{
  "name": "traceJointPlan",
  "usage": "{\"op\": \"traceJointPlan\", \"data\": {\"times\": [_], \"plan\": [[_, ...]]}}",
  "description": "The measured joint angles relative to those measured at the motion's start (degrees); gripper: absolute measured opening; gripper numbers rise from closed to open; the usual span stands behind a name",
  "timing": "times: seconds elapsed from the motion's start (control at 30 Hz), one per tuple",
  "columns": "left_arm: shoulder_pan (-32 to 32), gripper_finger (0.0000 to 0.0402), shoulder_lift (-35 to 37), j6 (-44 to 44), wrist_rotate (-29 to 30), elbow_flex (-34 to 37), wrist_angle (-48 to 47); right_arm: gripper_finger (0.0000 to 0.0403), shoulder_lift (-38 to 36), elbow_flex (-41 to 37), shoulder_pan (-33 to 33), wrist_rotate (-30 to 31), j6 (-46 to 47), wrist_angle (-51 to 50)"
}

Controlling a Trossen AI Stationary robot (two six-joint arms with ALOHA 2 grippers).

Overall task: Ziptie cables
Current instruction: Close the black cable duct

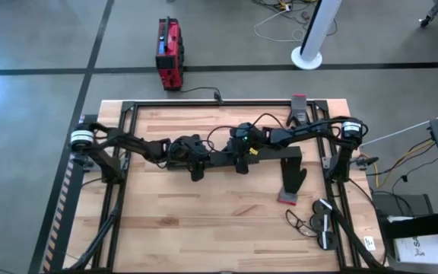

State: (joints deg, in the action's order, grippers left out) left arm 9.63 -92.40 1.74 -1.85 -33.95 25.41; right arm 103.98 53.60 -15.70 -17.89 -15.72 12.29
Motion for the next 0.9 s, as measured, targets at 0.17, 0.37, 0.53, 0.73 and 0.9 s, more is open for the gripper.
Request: {"op": "traceJointPlan", "data": {"times": [0.17,0.37,0.53,0.73,0.9], "plan": [[-0.1,0.0309,4.0,-1.5,-0.3,-0.1,-3.6,0.0217,0.0,-0.1,-0.4,0.5,-0.3,-0.1],[-0.2,0.0361,6.9,-1.7,-0.9,-0.2,-5.0,0.0217,0.2,-0.3,-0.7,2.3,-0.3,-1.8],[-0.1,0.0369,13.8,-2.3,-0.4,-0.3,-10.4,0.0217,0.2,-0.3,-0.6,1.6,-0.8,-2.8],[-0.6,0.0355,22.8,-8.0,6.5,0.5,-34.5,0.0217,0.2,-0.4,-0.6,1.4,-1.5,-3.1],[-1.0,0.0354,24.8,-9.8,7.8,5.7,-32.6,0.0217,0.2,-0.4,-0.6,1.4,-1.8,-3.3]]}}
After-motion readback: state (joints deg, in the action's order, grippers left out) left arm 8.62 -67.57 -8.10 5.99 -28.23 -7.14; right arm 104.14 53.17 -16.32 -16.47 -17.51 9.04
